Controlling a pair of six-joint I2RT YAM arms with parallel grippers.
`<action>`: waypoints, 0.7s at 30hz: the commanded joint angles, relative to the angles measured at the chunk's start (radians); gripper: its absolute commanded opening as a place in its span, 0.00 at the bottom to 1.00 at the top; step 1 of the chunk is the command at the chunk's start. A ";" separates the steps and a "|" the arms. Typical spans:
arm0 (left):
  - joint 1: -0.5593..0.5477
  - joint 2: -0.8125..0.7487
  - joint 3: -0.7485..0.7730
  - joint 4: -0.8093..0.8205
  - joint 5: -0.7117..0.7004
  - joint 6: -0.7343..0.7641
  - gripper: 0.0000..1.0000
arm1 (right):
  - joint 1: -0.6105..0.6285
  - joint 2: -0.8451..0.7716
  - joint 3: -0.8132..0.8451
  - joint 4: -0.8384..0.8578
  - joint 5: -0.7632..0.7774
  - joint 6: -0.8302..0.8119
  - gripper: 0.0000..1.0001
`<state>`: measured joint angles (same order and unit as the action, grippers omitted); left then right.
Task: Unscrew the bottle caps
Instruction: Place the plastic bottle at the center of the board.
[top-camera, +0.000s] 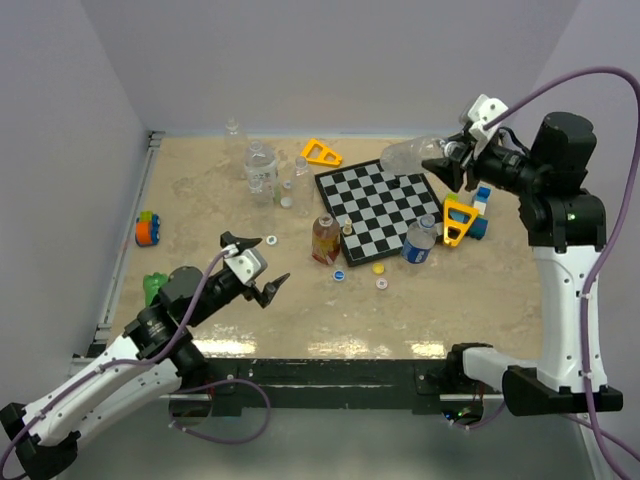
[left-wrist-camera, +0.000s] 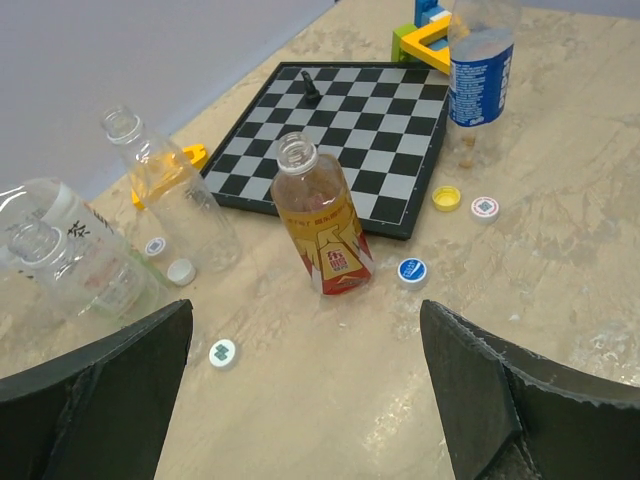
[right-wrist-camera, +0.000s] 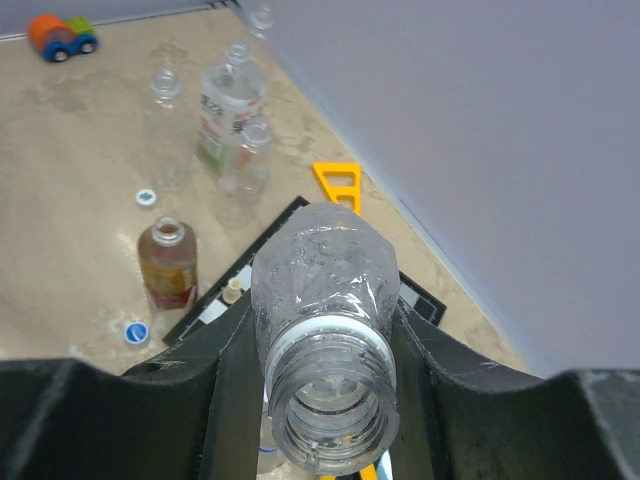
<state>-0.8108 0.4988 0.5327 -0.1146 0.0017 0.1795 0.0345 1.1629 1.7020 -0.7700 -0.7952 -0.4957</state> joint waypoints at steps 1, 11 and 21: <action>0.004 -0.089 -0.023 0.042 -0.063 -0.003 1.00 | -0.059 0.027 0.032 0.041 0.146 0.029 0.22; 0.005 -0.126 -0.050 0.058 -0.034 -0.020 1.00 | -0.309 0.121 -0.065 0.000 0.162 -0.105 0.22; 0.005 -0.146 -0.053 0.064 -0.017 -0.021 1.00 | -0.360 0.057 -0.211 -0.228 0.177 -0.340 0.23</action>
<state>-0.8108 0.3645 0.4923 -0.0914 -0.0296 0.1749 -0.3222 1.2812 1.5249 -0.8639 -0.6174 -0.6865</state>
